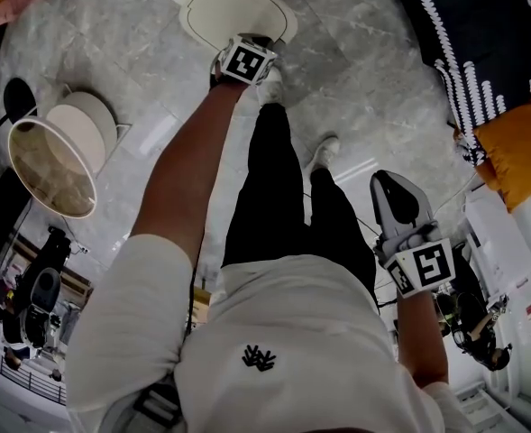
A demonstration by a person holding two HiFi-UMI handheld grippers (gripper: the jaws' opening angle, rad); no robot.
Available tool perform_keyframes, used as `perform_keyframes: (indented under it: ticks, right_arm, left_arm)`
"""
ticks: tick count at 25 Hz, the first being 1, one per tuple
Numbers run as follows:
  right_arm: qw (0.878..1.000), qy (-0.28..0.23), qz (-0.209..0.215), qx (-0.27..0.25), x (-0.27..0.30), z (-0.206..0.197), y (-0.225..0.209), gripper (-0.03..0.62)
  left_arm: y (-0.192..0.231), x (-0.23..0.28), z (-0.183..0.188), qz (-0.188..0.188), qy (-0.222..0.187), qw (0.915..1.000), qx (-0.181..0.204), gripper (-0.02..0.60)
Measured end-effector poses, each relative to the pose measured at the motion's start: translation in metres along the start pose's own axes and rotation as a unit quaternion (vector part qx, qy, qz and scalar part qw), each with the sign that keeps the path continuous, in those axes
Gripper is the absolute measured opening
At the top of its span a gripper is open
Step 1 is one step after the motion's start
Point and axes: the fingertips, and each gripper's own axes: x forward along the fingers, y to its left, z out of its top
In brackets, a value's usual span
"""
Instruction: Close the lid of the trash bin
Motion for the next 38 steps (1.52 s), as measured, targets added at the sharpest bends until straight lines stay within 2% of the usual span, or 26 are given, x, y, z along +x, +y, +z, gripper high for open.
perform_keyframes:
  ticks: [6, 9, 23, 30, 38]
  right_arm:
    - [0.999, -0.028, 0.014, -0.021, -0.022, -0.008, 0.006, 0.023]
    - [0.998, -0.045, 0.021, -0.034, -0.037, -0.014, 0.01, 0.023]
    - [0.988, -0.118, 0.048, -0.083, -0.163, -0.061, 0.022, 0.023]
    - [0.98, -0.153, 0.055, -0.115, -0.213, -0.065, 0.022, 0.022]
    - [0.975, -0.181, 0.059, -0.119, -0.258, -0.075, 0.03, 0.017]
  left_arm:
    - [-0.025, -0.029, -0.011, -0.007, -0.011, 0.9997, -0.02, 0.057]
    - [-0.049, -0.049, -0.012, -0.018, -0.031, 0.9991, -0.021, 0.057]
    - [-0.215, -0.181, -0.002, -0.033, -0.13, 0.9909, -0.01, 0.057]
    - [-0.308, -0.256, 0.008, -0.049, -0.192, 0.9801, 0.016, 0.057]
    - [-0.408, -0.356, 0.013, -0.075, -0.264, 0.9605, 0.047, 0.057]
